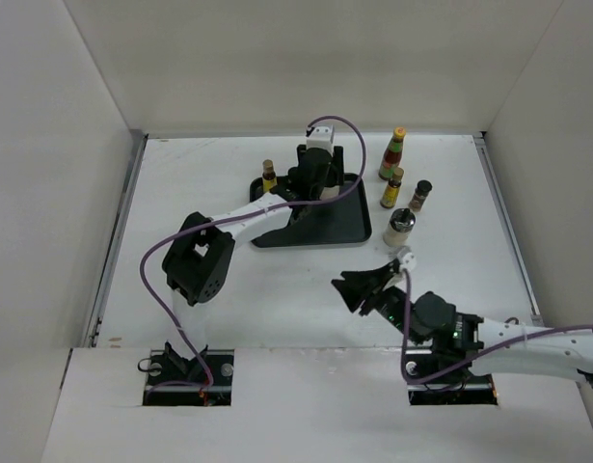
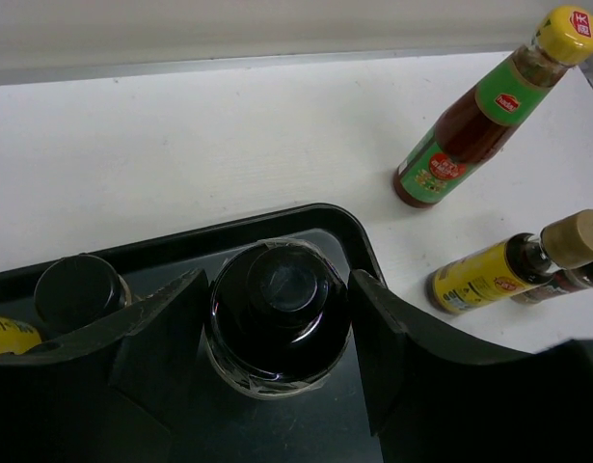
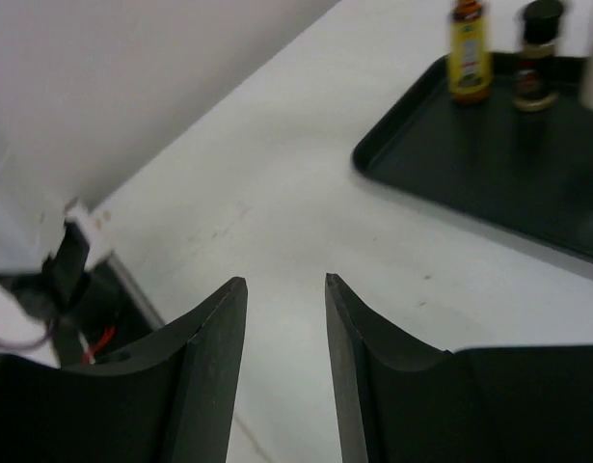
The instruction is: Organize the condiment bottles
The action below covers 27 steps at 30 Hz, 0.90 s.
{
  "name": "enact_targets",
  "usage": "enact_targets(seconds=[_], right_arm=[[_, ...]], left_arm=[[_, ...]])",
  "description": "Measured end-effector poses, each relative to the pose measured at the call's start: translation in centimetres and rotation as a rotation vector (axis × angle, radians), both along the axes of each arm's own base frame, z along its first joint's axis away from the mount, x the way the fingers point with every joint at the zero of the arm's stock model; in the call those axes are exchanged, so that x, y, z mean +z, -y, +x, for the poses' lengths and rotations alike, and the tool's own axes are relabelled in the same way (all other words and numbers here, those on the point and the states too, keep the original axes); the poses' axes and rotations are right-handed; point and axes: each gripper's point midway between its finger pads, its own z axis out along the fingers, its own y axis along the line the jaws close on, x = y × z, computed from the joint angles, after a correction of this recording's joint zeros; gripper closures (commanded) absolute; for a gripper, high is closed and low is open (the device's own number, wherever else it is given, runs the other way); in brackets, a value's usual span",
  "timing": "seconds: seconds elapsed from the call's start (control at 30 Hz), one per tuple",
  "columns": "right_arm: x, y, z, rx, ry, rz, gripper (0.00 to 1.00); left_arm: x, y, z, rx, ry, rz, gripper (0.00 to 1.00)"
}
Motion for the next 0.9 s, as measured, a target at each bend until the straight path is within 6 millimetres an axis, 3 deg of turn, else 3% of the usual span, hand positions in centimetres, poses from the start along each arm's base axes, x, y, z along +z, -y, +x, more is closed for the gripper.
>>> enact_targets(seconds=[0.17, 0.27, 0.5, 0.6, 0.83, 0.87, 0.9], right_arm=[[3.4, 5.4, 3.4, -0.244, -0.025, 0.205, 0.55], [4.6, 7.6, 4.9, -0.347, -0.025, 0.278, 0.54], [2.4, 9.2, 7.1, -0.469, -0.044, 0.249, 0.53], [1.7, 9.3, 7.4, -0.487, -0.047, 0.235, 0.51], [1.0, 9.5, 7.7, -0.502, -0.048, 0.224, 0.25], [1.0, 9.6, 7.8, -0.505, -0.047, 0.225, 0.19], [1.1, 9.7, 7.8, -0.508, -0.046, 0.227, 0.04]], left_arm=[[-0.2, 0.2, 1.1, -0.001, 0.019, -0.014, 0.66], [-1.1, 0.4, 2.3, 0.003, 0.022, -0.015, 0.66], [-5.0, 0.1, 3.9, 0.016, -0.021, 0.020, 0.65], [-5.5, -0.3, 4.2, 0.023, -0.027, 0.027, 0.62], [-5.2, -0.2, 4.4, 0.023, -0.003, 0.010, 0.23], [-5.1, -0.1, 4.3, 0.021, 0.004, 0.003, 0.18], [-4.9, -0.1, 4.1, 0.019, 0.009, -0.001, 0.13]])
